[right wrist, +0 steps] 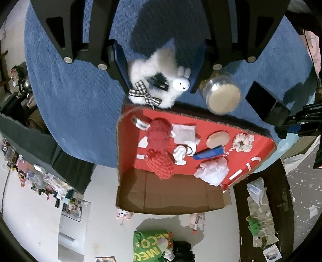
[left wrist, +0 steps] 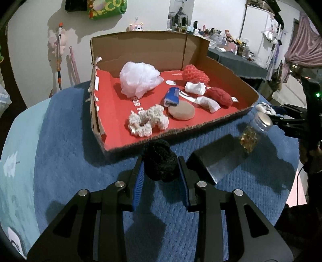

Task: Organize soft objects
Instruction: 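Lift the bunny and black pom-pom and carry both toward the box, then lower the bunny and pom-pom into the box with both tools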

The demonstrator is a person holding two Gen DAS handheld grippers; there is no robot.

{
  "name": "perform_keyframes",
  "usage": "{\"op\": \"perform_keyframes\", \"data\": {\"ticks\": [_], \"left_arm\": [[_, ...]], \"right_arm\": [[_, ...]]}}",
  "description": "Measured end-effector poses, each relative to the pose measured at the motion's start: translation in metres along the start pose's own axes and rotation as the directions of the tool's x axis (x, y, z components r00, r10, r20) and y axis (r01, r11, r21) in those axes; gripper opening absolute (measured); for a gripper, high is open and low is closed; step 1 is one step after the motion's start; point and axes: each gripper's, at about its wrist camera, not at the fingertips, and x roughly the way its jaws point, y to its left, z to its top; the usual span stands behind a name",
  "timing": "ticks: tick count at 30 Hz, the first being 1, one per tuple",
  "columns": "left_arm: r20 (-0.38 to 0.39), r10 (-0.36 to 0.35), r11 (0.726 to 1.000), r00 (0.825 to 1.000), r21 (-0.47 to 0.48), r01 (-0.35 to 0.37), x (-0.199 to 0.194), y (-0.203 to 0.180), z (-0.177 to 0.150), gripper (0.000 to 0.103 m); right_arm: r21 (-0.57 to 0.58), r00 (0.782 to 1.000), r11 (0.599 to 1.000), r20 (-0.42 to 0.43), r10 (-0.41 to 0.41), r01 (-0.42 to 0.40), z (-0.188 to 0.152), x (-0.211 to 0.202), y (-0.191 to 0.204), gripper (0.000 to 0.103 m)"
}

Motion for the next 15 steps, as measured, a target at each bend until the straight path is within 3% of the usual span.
{"op": "perform_keyframes", "data": {"ticks": [15], "left_arm": [[0.007,-0.043,0.999,0.999,0.033,0.043,0.017,-0.004,0.06,0.03]], "right_arm": [[0.005,0.993,0.993,0.031,0.118,-0.118,0.057,0.013,-0.002,0.059]]}}
